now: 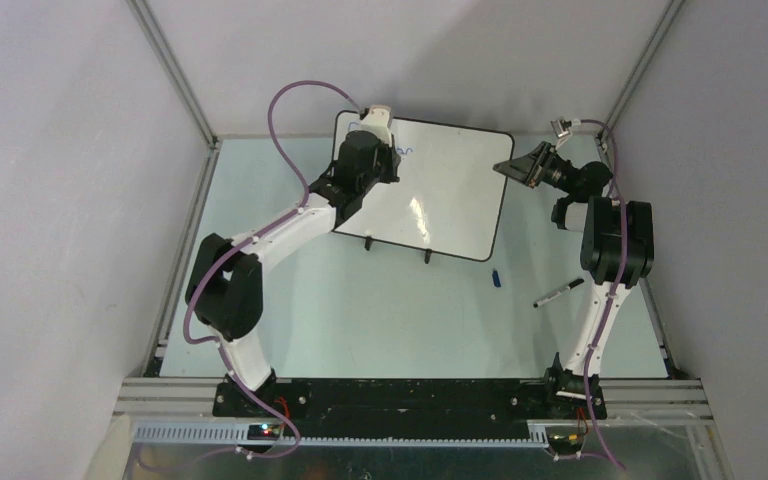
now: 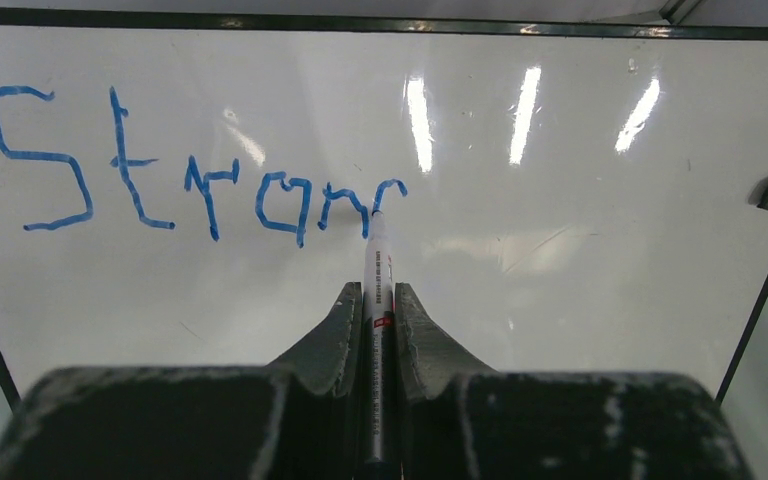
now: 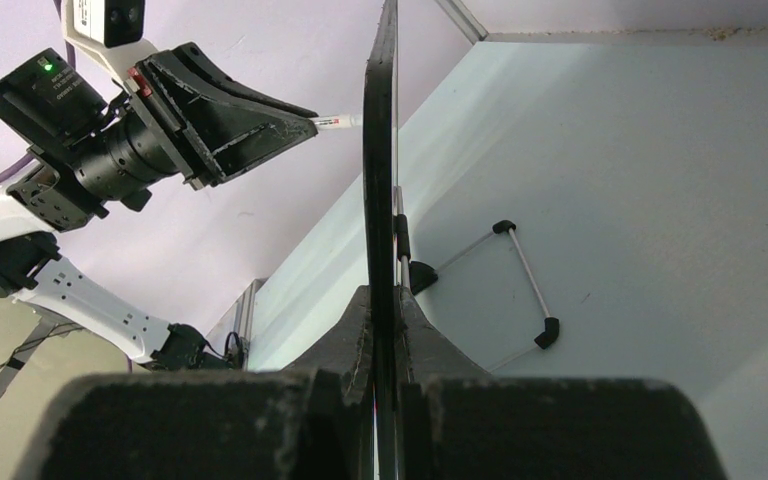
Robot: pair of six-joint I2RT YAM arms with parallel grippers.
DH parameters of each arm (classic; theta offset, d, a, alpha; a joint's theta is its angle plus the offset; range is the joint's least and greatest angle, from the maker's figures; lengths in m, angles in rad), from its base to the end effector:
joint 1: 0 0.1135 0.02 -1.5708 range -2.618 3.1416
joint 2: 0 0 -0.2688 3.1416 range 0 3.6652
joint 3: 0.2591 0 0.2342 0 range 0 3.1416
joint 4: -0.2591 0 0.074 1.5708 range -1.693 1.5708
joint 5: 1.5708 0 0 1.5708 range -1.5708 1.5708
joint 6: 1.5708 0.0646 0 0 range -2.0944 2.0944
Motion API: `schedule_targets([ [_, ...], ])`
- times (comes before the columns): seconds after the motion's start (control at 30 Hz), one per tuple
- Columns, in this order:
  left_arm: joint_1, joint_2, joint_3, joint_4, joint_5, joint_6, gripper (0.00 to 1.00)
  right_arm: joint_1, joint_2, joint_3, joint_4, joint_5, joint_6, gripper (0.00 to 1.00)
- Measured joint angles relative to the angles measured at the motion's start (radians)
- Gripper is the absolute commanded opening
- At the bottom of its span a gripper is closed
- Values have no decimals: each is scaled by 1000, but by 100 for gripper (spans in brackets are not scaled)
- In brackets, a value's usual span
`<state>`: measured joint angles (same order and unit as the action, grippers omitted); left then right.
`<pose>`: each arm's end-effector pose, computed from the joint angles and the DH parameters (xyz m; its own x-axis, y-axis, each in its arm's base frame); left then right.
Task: Write a sentence on the whiteboard
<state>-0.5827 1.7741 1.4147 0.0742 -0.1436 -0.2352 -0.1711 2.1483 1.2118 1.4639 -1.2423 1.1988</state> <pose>0.3722 -0.2342 0.3145 -0.3286 -0.0596 -0.9426 0.3634 0.9132 -0.1845 0.4353 -0.0132 0.2397 -0.5194 0.3948 -0.7579 -0.7350 0.2460 0.6319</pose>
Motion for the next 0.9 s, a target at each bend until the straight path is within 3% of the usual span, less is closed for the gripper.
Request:
schedule_targets([
  [0.9, -10, 1, 19, -10, 23, 0, 0, 0, 0, 0, 0, -1, -1, 0],
])
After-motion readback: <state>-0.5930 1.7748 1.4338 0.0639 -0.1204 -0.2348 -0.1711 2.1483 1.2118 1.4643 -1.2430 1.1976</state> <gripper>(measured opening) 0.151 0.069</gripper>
